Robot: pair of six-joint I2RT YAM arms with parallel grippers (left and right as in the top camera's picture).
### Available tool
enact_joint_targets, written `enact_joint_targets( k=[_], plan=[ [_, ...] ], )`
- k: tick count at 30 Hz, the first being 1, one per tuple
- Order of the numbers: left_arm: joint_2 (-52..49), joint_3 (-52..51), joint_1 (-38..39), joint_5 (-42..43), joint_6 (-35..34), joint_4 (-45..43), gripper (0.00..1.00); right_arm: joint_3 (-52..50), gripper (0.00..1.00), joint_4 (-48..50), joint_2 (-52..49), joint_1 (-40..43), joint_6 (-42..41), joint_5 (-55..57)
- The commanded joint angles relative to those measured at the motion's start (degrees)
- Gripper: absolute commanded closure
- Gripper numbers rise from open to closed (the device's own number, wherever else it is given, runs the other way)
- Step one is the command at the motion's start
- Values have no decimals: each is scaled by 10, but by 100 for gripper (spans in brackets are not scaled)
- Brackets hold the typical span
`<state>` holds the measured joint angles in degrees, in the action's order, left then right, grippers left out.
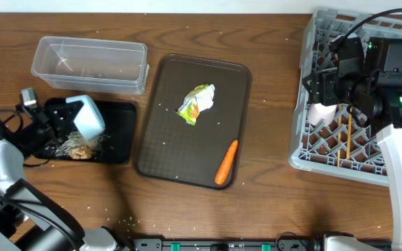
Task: Sort waste into correct bins and load items into the dishwasher rack
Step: 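Carry the rice bowl left over the black tray, then tilt the rice bowl with the left gripper to dump rice onto the black tray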
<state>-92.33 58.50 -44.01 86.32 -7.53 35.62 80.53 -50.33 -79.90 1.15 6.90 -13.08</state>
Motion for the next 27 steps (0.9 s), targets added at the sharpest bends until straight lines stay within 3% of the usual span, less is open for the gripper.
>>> enact_joint_targets(
  k=[1, 17, 23, 27],
  plan=[
    [12, -1, -10, 38, -3, 7, 94, 2, 27, -2, 0, -4, -7, 0],
    [12, -1, -10, 38, -7, -27, 94, 1, 27, -5, 0, -4, -7, 0],
    [11, -1, -6, 38, 46, -37, 94, 0, 27, -9, 0, -4, -7, 0],
    [5, -1, 1, 38, 47, -35, 94, 0, 27, -9, 0, -4, -6, 0]
  ],
)
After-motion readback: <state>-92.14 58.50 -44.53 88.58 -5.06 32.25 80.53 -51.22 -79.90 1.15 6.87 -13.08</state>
